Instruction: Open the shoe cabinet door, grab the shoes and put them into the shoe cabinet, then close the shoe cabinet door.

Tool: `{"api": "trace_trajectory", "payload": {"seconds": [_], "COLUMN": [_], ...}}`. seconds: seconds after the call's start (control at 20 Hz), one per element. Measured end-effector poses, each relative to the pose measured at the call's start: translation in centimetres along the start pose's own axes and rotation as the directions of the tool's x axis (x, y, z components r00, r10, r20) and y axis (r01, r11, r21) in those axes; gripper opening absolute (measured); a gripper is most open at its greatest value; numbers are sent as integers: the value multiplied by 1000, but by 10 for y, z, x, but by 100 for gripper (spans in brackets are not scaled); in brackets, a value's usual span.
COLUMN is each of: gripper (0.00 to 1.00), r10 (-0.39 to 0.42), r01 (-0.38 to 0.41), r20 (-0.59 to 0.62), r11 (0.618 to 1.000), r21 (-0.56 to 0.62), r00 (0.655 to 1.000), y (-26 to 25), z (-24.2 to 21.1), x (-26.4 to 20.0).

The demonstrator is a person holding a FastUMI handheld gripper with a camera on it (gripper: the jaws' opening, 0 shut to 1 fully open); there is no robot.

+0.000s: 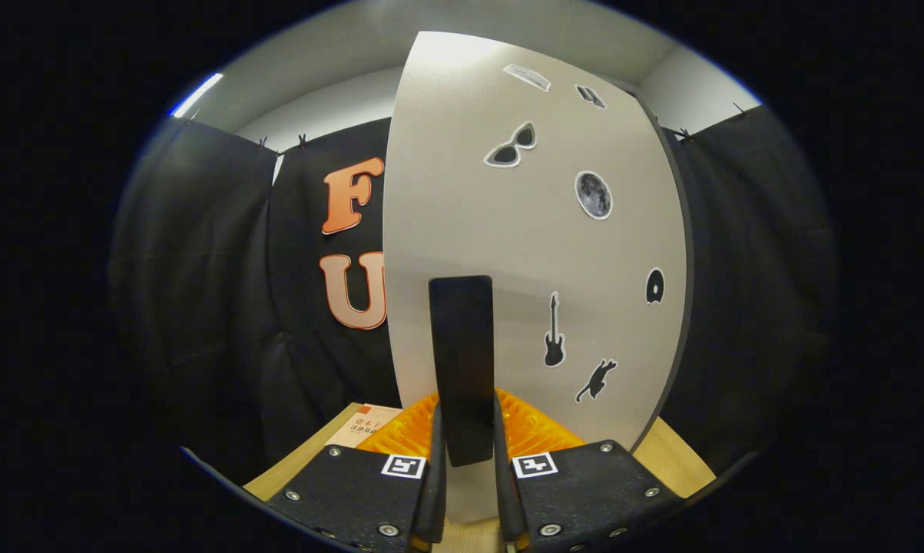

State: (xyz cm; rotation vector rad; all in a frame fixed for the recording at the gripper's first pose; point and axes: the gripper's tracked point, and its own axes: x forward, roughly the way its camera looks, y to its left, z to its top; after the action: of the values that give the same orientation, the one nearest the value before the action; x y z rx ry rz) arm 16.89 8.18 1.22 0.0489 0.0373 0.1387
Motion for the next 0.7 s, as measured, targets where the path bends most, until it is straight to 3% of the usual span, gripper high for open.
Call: {"api": "trace_trajectory", "payload": {"seconds": [0.7], "gripper": [27], "r10": [-108], "r01": [108], "r20": [-1], "r11": [994], "r21": [18], "r00": [994], "y": [-49], "z": [-4], "x": [-52]}}
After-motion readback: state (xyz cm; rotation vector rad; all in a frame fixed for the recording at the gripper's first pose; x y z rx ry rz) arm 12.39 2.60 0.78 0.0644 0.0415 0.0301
